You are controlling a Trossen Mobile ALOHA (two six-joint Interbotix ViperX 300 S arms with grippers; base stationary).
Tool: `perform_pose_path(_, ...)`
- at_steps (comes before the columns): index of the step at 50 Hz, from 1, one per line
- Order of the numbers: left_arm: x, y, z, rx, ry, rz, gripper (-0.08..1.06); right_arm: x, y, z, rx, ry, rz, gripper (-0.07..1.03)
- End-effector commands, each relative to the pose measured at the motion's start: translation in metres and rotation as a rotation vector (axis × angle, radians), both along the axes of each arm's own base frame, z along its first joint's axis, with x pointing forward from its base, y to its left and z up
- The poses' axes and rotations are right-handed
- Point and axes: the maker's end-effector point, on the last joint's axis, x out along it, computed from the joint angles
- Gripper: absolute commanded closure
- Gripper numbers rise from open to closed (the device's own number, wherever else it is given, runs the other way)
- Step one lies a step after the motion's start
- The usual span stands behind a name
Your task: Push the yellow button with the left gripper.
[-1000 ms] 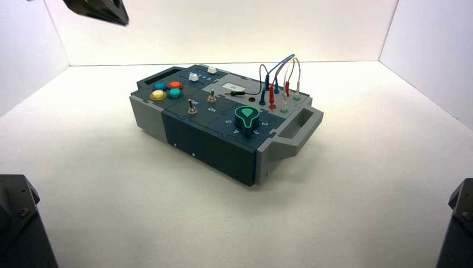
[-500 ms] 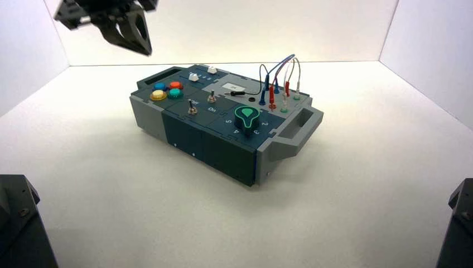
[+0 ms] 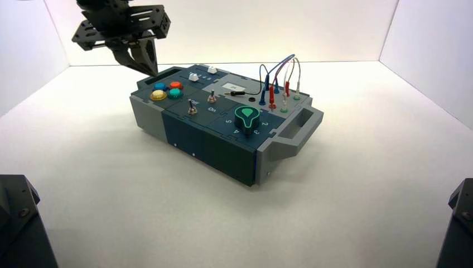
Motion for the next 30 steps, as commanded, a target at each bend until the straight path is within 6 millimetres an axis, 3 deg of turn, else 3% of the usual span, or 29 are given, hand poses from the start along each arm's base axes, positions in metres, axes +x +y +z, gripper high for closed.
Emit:
perform_pose_path(1,0.013,-0.005,0.008,-0.005,-0.036,-0.01,1.01,0.001,0.001,0.011,0.005,-0.013,0.002,0.99)
perform_pose_path(16,0.016,-0.005,-0.008,0.017,0.0,-0.015,1.01,0.001,0.001,0.011,0.003,-0.013,0.002,0.99)
perform_pose_path(30,0.016,-0.005,-0.008,0.022,-0.003,-0.027,1.01,0.002,0.001,0.011,0.005,-0.014,0.001,0.99)
